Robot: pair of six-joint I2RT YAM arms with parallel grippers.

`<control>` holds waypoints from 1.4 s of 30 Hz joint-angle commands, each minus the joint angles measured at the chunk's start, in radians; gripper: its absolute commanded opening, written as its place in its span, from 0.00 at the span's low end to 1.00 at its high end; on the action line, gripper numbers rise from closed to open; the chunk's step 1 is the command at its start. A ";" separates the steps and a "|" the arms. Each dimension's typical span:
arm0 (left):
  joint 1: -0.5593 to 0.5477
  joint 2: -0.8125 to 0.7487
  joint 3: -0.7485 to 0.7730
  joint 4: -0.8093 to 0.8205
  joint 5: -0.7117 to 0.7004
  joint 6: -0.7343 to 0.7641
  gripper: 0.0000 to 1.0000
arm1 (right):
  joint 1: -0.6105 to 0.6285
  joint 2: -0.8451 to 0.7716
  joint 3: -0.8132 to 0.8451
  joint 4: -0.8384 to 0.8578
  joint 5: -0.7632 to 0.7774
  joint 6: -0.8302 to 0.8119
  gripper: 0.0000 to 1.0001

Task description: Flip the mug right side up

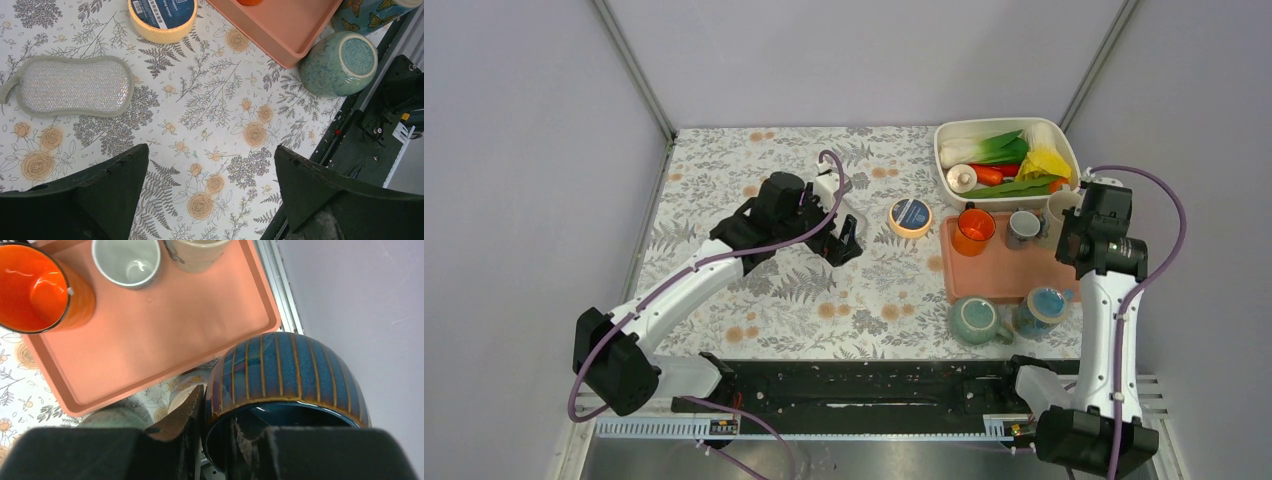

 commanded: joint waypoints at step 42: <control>0.028 0.011 0.023 0.039 0.024 0.030 0.99 | -0.351 0.692 0.055 0.193 -0.451 -0.200 0.00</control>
